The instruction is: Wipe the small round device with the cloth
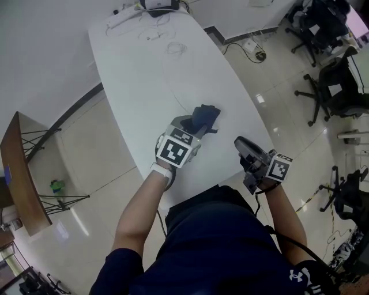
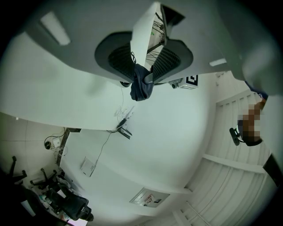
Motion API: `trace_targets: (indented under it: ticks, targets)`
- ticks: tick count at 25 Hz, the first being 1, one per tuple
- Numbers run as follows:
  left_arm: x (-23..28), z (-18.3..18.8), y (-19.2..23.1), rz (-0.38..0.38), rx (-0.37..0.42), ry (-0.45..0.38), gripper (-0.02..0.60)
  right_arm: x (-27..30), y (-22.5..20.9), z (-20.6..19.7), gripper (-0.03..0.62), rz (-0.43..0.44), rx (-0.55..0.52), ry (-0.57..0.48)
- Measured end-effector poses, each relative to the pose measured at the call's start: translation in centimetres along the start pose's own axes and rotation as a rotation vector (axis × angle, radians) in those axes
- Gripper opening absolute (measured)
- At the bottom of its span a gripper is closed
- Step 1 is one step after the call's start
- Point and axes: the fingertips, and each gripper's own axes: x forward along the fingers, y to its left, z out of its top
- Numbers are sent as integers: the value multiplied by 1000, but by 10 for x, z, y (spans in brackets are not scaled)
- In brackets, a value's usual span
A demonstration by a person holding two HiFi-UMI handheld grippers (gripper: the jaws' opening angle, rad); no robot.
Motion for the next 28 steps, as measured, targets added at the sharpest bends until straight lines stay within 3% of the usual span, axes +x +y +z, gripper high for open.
trace_targets:
  ticks: [4, 8, 10, 12, 15, 19, 22, 26, 28]
  targets:
    - [-3, -18, 37, -49, -306, -28, 116, -8, -12, 0, 134, -37, 12, -12]
    - [9, -60, 71, -148, -701, -72, 115, -11, -17, -6, 132, -44, 39, -8]
    - [19, -84, 77, -153, -812, -55, 115, -12, -18, -6, 132, -58, 34, -1]
    - [29, -104, 75, -108, -791, 7, 115, -11, -18, -6, 132, -63, 28, 6]
    - [37, -114, 67, -54, -684, 78, 118, -8, -15, -5, 127, -63, 14, 13]
    - [30, -110, 68, 20, -597, 97, 120, -5, -8, -3, 120, -53, 10, 7]
    - [6, -81, 73, 39, -615, -24, 120, -6, -9, 1, 118, -53, 1, 3]
    - [-36, -16, 48, -75, -659, -290, 120, -9, -14, -1, 115, -64, 1, -6]
    - [-38, 2, 28, -125, -683, -365, 121, -10, -16, -4, 115, -76, 4, -2]
